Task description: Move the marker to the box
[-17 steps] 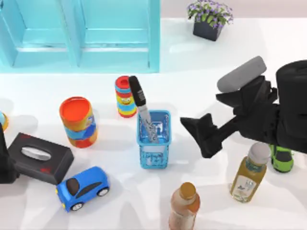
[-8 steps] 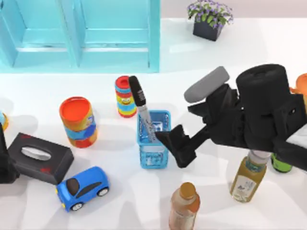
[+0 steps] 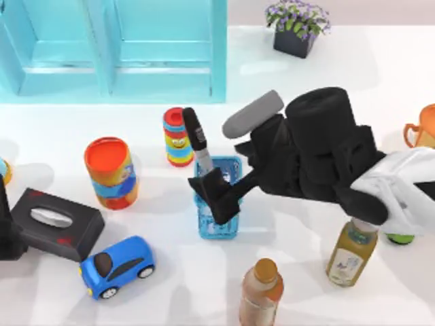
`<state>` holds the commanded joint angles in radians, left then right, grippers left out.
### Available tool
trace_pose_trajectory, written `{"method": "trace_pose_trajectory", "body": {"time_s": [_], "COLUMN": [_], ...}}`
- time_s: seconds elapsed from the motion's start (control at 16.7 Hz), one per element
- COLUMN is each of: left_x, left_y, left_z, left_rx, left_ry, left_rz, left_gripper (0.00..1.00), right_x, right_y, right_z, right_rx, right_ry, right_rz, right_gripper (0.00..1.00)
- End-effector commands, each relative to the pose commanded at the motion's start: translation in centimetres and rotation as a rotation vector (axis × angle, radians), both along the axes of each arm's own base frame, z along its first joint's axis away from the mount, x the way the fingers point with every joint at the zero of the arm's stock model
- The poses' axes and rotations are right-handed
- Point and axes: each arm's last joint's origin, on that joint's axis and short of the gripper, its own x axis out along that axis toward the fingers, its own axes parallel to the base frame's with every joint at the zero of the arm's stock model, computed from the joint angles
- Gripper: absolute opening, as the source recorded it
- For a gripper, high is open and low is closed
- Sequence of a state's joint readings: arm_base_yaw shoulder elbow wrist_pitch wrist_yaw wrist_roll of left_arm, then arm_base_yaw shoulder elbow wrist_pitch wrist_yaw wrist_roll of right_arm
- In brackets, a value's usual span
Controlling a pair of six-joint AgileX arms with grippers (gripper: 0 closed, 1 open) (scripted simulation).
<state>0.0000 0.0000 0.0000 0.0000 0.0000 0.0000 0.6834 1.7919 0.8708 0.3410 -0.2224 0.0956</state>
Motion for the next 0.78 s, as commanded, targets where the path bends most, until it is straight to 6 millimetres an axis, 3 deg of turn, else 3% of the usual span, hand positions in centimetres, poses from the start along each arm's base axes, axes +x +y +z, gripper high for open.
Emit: {"method": "trace_pose_trajectory", "body": {"time_s": [0.24, 0.54, 0.78], "left_x": [0.0, 0.0, 0.0], "left_y": [0.0, 0.0, 0.0], "left_z": [0.0, 0.0, 0.0], "left_rx": [0.000, 0.000, 0.000], "left_ry": [0.000, 0.000, 0.000], "left_rz": [0.000, 0.000, 0.000], "left_gripper": [1.00, 1.00, 1.00], "right_x": [1.7, 1.9, 1.9], "right_y": [2.7, 3.1, 3.1], "right_z": [-2.6, -2.9, -2.9], "right_rx": [-0.002, 0.001, 0.001], "right_ry": [0.002, -0.001, -0.001], "right_rz": [0.000, 0.000, 0.000], "right_gripper": [1.00, 1.00, 0.70]}}
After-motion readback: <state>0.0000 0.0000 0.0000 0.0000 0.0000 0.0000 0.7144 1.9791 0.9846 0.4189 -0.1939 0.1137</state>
